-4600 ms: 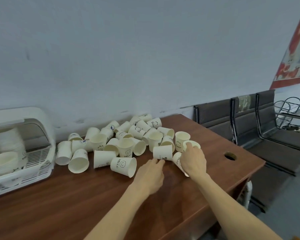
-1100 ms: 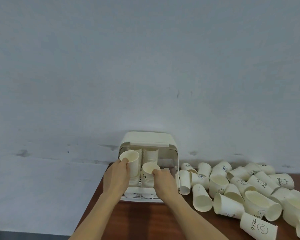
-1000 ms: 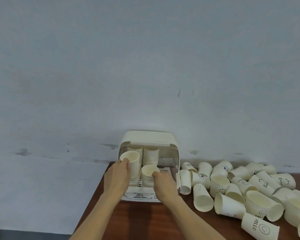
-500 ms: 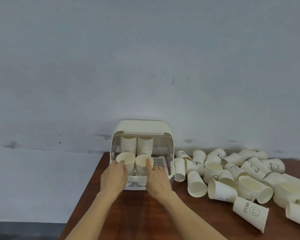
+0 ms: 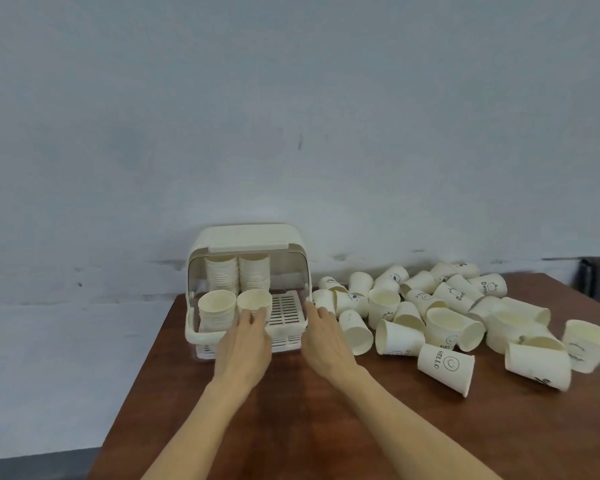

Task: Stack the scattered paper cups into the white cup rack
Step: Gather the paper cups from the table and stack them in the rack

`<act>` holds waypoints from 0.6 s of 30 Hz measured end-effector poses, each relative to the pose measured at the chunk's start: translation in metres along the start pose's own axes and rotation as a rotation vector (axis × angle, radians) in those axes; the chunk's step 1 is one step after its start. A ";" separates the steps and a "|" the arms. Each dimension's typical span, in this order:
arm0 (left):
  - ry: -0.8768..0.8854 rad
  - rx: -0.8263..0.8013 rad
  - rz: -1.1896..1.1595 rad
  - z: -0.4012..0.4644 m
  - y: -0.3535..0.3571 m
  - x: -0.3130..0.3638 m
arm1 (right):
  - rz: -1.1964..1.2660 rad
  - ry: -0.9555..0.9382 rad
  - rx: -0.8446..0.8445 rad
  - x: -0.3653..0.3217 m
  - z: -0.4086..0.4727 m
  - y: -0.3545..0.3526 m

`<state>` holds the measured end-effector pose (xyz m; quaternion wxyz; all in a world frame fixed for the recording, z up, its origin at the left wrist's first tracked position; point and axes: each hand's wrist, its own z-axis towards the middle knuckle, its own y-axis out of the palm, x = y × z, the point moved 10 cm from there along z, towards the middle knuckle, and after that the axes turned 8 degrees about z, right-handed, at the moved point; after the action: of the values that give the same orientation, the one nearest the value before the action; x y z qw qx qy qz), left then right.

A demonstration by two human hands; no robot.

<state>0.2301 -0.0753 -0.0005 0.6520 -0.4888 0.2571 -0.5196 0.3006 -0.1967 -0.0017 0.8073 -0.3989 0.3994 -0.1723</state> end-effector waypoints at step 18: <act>0.282 -0.148 -0.020 -0.027 0.051 0.148 | -0.218 0.819 0.334 0.189 -0.126 -0.159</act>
<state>0.2773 -0.2236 -0.0322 0.5664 -0.4604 0.3785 -0.5692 0.3261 -0.4729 -0.0191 0.6132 -0.2018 0.6082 -0.4619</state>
